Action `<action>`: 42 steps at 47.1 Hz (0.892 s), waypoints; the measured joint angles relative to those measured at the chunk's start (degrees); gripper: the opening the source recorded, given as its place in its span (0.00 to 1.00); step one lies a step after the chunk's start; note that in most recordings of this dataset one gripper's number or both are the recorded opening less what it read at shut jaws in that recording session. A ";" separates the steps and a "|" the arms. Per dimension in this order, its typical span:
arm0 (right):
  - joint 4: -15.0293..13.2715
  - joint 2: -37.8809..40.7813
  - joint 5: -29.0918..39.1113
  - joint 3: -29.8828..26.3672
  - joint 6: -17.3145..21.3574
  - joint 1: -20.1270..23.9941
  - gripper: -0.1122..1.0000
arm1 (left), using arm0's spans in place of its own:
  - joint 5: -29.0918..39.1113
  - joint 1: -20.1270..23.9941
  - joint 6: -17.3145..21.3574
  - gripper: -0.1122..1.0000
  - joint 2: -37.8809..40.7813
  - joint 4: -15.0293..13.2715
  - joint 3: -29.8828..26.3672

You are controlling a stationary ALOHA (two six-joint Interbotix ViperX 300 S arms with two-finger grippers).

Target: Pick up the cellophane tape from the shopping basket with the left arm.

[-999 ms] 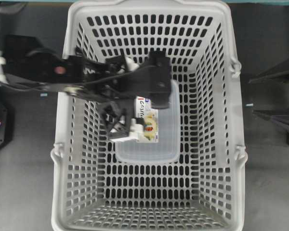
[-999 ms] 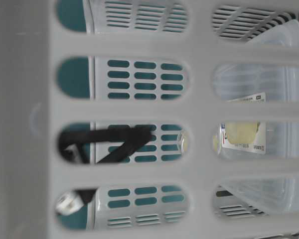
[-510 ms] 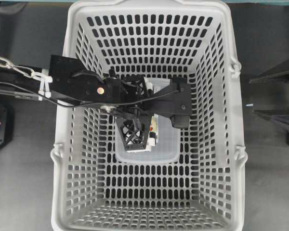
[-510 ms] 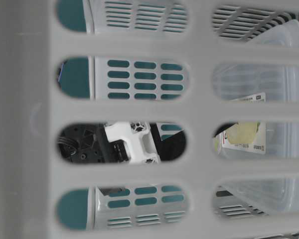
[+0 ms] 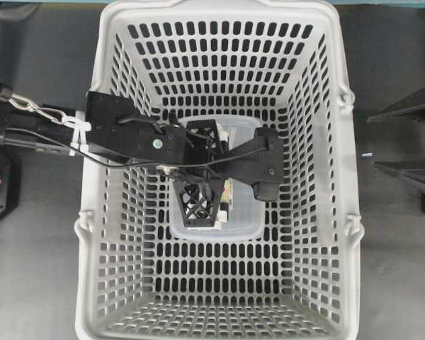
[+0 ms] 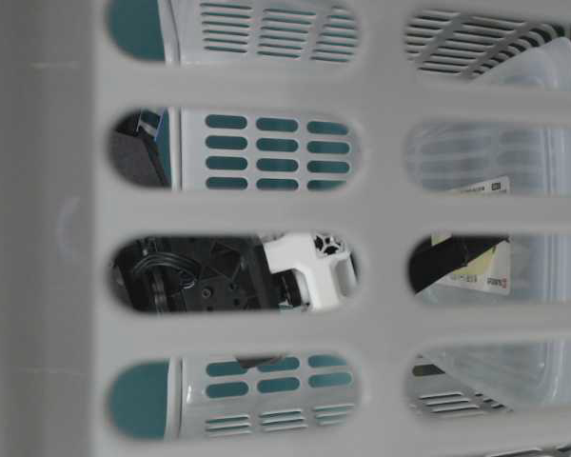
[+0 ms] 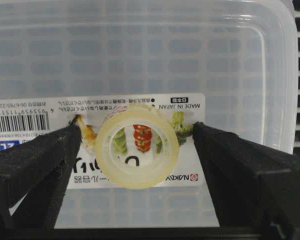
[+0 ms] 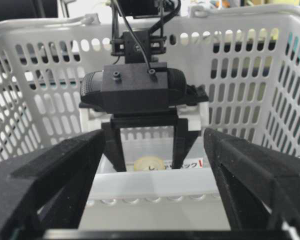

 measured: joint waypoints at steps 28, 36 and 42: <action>-0.09 0.00 0.00 0.00 0.00 0.09 0.79 | 10.55 0.26 2.29 0.55 -3.78 0.00 -6.68; 0.00 -0.18 -0.09 0.00 0.00 0.00 0.79 | 20.74 -0.97 2.37 0.55 -5.10 0.00 -15.29; 0.00 -0.18 -0.09 0.00 0.00 0.00 0.79 | 27.95 -1.32 2.46 0.55 -5.10 0.00 -22.94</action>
